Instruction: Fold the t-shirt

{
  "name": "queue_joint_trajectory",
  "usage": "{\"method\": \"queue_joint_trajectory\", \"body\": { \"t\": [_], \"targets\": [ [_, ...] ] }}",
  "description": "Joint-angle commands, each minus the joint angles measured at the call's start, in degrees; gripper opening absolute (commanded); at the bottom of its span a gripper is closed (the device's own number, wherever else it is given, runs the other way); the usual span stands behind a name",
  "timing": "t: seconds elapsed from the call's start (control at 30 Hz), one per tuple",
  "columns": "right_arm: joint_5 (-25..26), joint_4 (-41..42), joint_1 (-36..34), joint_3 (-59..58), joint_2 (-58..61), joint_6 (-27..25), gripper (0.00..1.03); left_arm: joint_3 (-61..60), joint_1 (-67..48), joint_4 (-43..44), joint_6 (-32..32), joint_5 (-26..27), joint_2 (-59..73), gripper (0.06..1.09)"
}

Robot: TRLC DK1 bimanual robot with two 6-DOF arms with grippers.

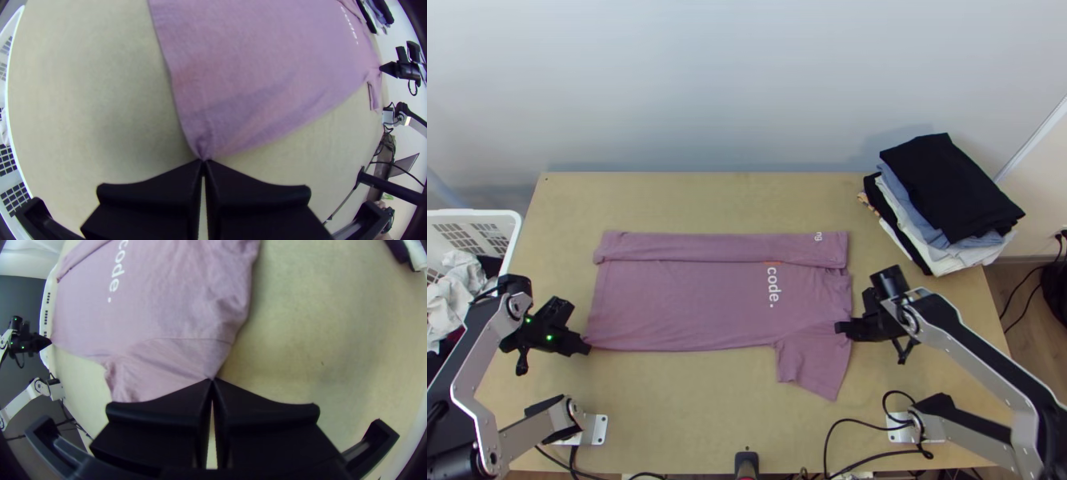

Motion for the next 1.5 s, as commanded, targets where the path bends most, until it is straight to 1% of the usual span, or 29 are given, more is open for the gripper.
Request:
{"method": "queue_joint_trajectory", "body": {
  "t": [0.0, 0.07, 0.17, 0.23, 0.4, 0.57, 0.73, 0.97, 1.07, 1.2, 1.47],
  "targets": [
    [0.5, -1.4, 0.5, 3.4, -4.9, -0.3, 0.03, 3.7, -1.4, 0.2, -4.1, 1.7, -1.8, 0.1],
    [0.6, -1.6, 0.5, 5.4, -7.3, -0.4, 0.03, 6.0, -2.0, 0.4, -6.8, 3.0, -1.9, 0.1],
    [1.3, -1.8, 0.4, 7.6, -9.5, -0.7, 0.03, 9.0, -2.5, 1.9, -10.3, 3.5, -1.7, 0.1],
    [1.5, -1.8, 0.4, 8.5, -10.0, -0.9, 0.03, 10.4, -2.9, 2.8, -11.4, 3.5, -1.2, 0.1],
    [2.1, -1.1, 0.1, 10.1, -9.6, -1.5, 0.03, 14.3, -3.3, 5.8, -15.5, 3.4, 1.1, 0.1],
    [2.3, 0.9, -0.6, 11.8, -6.5, -1.5, 0.03, 18.1, -3.8, 8.9, -19.9, 3.4, 4.4, 0.1],
    [2.9, 3.9, -2.4, 14.4, -1.5, -2.6, 0.03, 21.0, -7.1, 11.4, -23.9, 3.4, 7.1, 0.1],
    [2.8, 6.5, -7.1, 21.0, 8.2, -6.0, 0.03, 24.7, -10.1, 14.2, -26.2, 3.4, 13.0, 0.1],
    [2.8, 7.6, -8.0, 23.3, 12.3, -7.1, 0.03, 26.7, -11.0, 15.2, -26.9, 3.4, 15.8, 0.1],
    [2.8, 9.0, -8.5, 27.0, 18.4, -7.9, 0.03, 30.1, -11.6, 15.9, -27.6, 3.3, 20.4, 0.1],
    [2.8, 9.2, -9.3, 36.2, 31.2, -9.0, 0.03, 39.6, -12.6, 17.3, -29.9, 2.2, 31.0, 0.1]
  ]
}}
